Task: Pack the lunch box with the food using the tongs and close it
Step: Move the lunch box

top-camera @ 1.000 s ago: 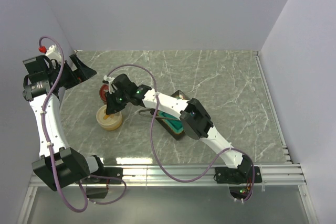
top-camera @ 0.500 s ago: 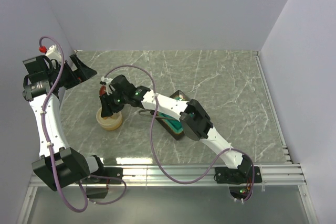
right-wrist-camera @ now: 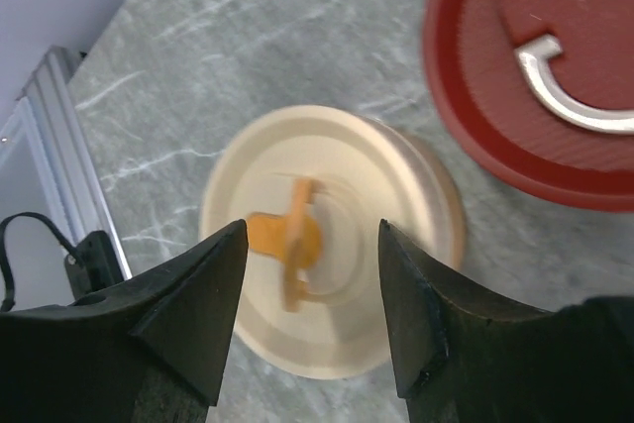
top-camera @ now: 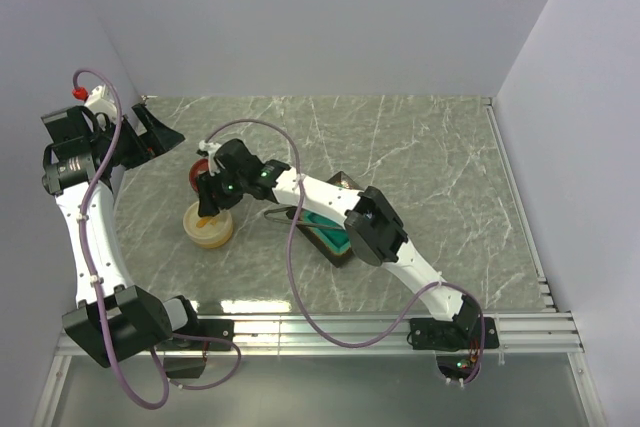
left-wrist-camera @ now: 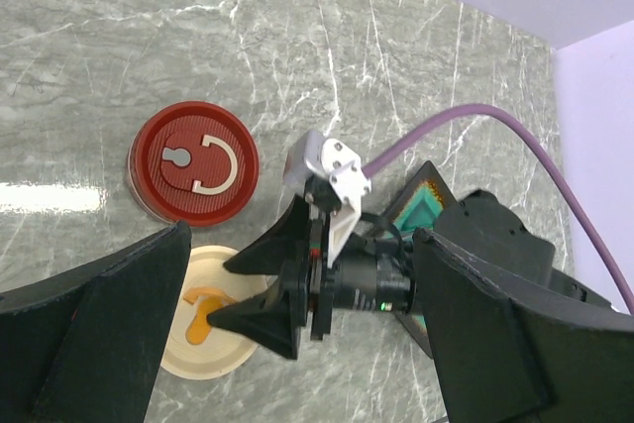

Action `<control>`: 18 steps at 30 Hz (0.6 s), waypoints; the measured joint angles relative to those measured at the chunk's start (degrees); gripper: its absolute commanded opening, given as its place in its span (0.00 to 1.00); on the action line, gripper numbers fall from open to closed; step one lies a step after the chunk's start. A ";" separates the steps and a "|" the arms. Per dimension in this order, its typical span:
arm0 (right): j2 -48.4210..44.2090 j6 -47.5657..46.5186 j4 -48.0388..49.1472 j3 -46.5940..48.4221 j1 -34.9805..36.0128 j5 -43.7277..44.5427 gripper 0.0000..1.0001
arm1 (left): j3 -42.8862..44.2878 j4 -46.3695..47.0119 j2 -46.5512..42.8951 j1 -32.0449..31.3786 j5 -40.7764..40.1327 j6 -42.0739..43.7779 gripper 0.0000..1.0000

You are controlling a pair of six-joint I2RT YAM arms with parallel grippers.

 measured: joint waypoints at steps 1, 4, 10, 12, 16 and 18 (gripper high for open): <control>-0.02 0.00 -0.26 -0.15 -0.20 -0.02 0.63 | 0.00 0.02 -0.04 0.00 0.04 0.00 0.99; -0.22 0.15 -0.33 -0.39 -0.94 -0.44 0.62 | 0.00 0.00 -0.07 0.00 0.11 0.02 0.99; -1.86 -0.26 -1.18 -1.16 -2.47 -0.52 0.56 | 0.00 0.02 -0.13 0.00 0.15 -0.02 0.99; -2.29 -0.76 -1.66 -1.16 -2.84 -0.22 0.51 | 0.00 0.11 -0.13 0.00 0.33 -0.07 0.99; -2.89 -1.75 -2.38 -1.16 -3.48 -0.17 0.39 | 0.00 0.15 -0.13 0.00 0.37 -0.20 0.99; -3.10 -2.10 -2.49 -1.31 -3.58 -1.16 0.28 | 0.00 0.15 -0.15 0.00 0.37 -0.17 1.00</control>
